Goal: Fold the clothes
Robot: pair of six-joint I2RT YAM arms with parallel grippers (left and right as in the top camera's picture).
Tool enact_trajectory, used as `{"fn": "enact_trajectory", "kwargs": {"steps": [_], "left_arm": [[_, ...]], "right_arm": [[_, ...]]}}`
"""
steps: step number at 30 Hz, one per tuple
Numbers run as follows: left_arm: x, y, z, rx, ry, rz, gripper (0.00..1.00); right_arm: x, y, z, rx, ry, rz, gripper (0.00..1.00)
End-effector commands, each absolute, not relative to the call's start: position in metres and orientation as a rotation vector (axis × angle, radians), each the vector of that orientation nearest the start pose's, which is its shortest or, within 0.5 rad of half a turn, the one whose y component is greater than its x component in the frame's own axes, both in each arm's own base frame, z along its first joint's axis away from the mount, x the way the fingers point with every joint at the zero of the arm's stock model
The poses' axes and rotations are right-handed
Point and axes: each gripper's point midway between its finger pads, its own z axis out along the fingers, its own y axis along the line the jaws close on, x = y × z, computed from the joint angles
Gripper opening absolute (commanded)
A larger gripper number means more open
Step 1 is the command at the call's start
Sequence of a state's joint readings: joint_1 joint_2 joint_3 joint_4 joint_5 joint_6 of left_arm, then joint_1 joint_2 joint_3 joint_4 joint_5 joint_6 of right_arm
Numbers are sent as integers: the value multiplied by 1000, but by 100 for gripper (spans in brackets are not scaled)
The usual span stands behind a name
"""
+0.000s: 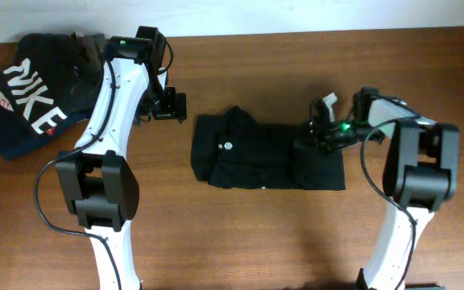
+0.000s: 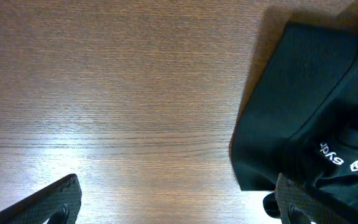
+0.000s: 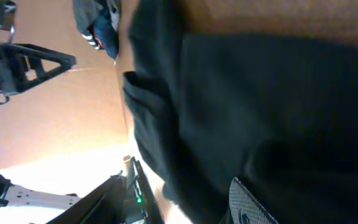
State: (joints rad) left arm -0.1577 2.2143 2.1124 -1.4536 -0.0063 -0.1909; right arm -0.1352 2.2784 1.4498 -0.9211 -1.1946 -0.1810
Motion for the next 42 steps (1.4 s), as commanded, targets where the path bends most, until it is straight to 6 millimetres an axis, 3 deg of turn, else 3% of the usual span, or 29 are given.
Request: {"fn": "enact_trajectory", "kwargs": {"steps": [1, 5, 8, 11, 14, 16, 19, 25, 28, 31, 33, 36, 39, 42], "left_arm": [[429, -69, 123, -60, 3100, -19, 99], [429, -69, 123, -60, 3100, -18, 99], [428, -69, 123, -60, 3100, -18, 99], [429, -69, 123, -60, 3099, -18, 99], [429, -69, 123, -60, 3100, -18, 99], [428, -69, 123, -60, 3100, -18, 99], [428, -69, 123, -60, 3103, -17, 99], [428, -69, 123, -60, 3103, -18, 99], [428, -69, 123, -60, 3103, -18, 99], [428, -69, 123, -60, 3103, -18, 99], [428, -69, 123, -60, 3103, -18, 99], [428, -69, 123, -60, 3103, -18, 99], [428, -69, 123, -60, 3103, -17, 99], [429, -69, 123, -60, 3099, -18, 99]], "right_arm": [[385, 123, 23, 29, 2649, 1717, 59], [389, 125, 30, 50, 2696, 1669, 51], [395, 124, 71, -40, 2643, 1629, 52], [385, 126, 133, -185, 2578, 1581, 55], [366, 127, 168, -237, 2569, 1549, 60], [349, 127, 175, -295, 2601, 1530, 61], [328, 130, 170, -334, 2633, 1590, 61], [300, 138, 113, -239, 2601, 1721, 62], [289, 138, 65, -108, 2634, 1698, 70], [283, 135, 38, -15, 2682, 1651, 75], [279, 135, 31, 2, 2699, 1635, 75], [279, 132, 30, 54, 2722, 1626, 73], [298, 130, 55, 43, 2622, 1674, 70], [316, 129, 95, -33, 2561, 1628, 71]]}}
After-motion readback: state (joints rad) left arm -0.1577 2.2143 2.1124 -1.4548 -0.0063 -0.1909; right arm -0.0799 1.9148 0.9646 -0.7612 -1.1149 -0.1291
